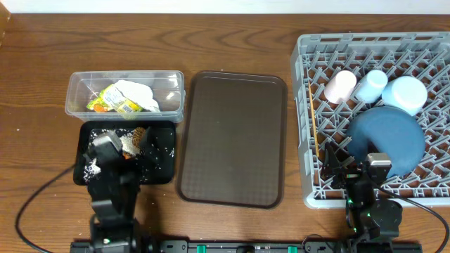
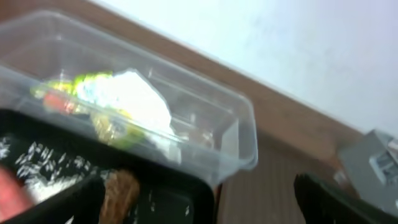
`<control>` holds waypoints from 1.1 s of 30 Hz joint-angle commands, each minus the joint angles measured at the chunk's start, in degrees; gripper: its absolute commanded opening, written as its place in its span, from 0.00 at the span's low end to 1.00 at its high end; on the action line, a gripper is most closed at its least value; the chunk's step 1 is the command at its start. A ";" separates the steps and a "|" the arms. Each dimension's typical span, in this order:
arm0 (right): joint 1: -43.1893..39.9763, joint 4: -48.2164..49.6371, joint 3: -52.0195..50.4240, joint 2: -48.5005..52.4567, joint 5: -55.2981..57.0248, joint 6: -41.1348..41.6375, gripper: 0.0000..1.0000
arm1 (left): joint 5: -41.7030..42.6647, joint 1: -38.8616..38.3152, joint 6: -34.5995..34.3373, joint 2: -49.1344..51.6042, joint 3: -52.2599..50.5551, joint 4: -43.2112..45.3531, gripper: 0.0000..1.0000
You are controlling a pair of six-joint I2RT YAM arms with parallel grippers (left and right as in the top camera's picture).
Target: Sort waste into correct bins and load items into the dishwasher rack
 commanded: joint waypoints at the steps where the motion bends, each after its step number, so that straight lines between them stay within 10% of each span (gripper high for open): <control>1: -0.48 -0.22 -0.11 -0.37 0.17 0.68 0.99 | -0.68 -0.20 0.31 -3.87 -6.64 6.84 0.98; 33: -0.48 -0.22 -0.11 -0.37 0.17 0.68 0.99 | -10.78 -7.32 21.77 -22.14 -12.02 -4.24 0.98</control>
